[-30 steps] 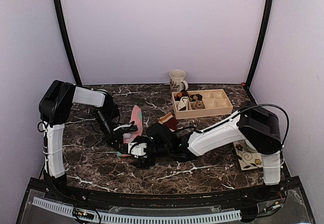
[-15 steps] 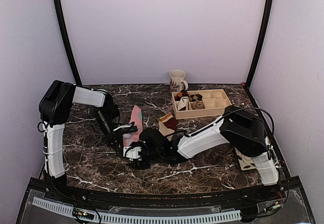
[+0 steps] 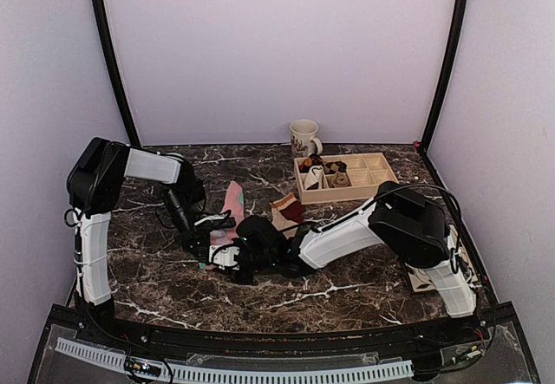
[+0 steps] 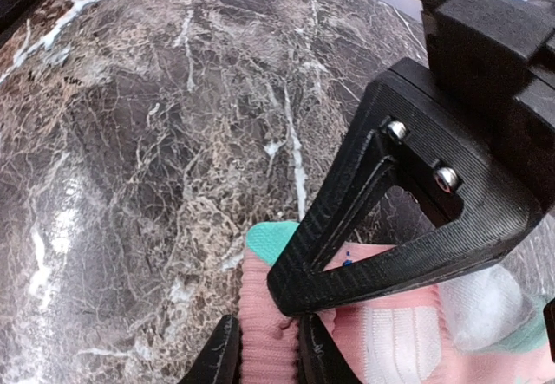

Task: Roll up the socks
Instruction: Roll the sock at the center of the board.

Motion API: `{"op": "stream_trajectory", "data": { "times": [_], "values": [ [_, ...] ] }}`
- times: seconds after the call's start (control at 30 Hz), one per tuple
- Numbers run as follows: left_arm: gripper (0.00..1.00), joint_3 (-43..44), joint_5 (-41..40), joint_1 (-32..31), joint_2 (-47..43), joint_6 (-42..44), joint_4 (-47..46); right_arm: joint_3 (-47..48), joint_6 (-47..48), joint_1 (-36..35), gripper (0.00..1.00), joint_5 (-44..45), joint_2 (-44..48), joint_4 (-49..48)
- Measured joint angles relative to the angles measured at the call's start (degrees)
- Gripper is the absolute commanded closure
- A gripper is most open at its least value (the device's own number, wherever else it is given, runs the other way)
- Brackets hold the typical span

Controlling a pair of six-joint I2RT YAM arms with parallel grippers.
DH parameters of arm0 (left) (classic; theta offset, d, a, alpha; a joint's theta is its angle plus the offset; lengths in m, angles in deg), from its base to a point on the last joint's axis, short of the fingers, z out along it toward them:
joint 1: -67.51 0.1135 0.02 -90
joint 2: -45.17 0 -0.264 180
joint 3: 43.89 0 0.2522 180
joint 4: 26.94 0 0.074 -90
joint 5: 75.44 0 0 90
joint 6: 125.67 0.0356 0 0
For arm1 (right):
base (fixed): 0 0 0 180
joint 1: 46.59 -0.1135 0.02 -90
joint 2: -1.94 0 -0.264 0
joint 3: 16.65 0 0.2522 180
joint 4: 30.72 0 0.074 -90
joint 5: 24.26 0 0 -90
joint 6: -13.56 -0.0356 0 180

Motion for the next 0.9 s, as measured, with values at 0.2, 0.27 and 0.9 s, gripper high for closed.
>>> {"op": "stream_trajectory", "data": {
  "times": [0.2, 0.27, 0.9],
  "values": [
    [0.76, 0.0, -0.28, 0.0, -0.07, -1.09, -0.35, 0.0, -2.56, 0.2, 0.94, -0.57, 0.0, -0.04],
    [0.61, -0.04, -0.5, 0.02, -0.57, -1.6, -0.63, 0.0, -4.31, 0.31, 0.94, -1.07, 0.0, 0.04],
    [0.48, -21.11, -10.8, -1.77, -33.09, 1.62, -18.01, 3.85, -36.26, 8.44, 0.92, -22.53, -1.68, 5.22]
  ]
}}
